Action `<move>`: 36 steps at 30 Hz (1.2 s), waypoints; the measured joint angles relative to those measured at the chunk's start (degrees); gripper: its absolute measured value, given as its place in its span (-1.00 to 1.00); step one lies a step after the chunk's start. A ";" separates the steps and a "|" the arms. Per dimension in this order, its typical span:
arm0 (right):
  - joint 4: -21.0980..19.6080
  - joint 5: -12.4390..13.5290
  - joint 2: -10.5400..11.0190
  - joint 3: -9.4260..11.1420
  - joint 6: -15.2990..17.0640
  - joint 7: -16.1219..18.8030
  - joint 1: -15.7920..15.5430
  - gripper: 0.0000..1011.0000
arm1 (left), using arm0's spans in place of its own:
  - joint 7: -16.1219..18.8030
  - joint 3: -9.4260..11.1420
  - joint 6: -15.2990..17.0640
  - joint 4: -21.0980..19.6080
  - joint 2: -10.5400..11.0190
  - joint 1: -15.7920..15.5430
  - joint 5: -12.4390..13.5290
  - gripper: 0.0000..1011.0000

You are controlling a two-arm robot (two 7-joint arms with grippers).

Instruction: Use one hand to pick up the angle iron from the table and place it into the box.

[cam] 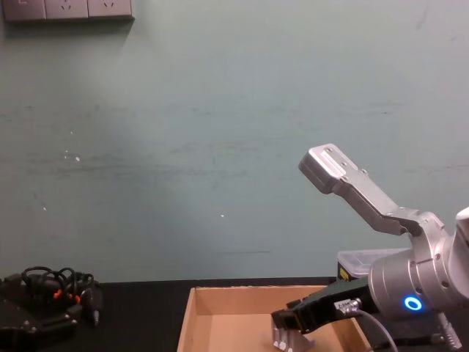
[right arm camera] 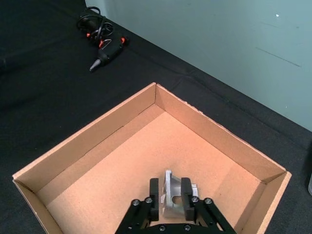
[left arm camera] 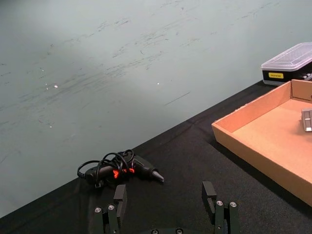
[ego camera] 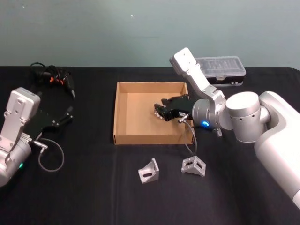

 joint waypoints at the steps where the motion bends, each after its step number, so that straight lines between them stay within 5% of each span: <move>1: -0.03 0.02 0.01 0.00 0.02 0.00 -0.01 -0.40 | 0.00 0.00 0.00 0.00 0.00 0.00 0.00 1.00; 23: -1.06 0.08 0.29 0.06 0.11 0.15 -0.40 0.91 | 0.00 0.00 0.00 0.00 0.00 0.00 0.00 1.00; 33: -12.91 1.28 4.78 1.69 0.54 3.29 -5.09 0.98 | 0.00 0.00 0.00 0.00 0.00 0.00 0.00 1.00; 36: -19.38 2.94 8.41 2.16 0.94 5.71 -8.12 0.98 | 0.00 0.00 0.00 -0.01 0.00 0.00 0.00 1.00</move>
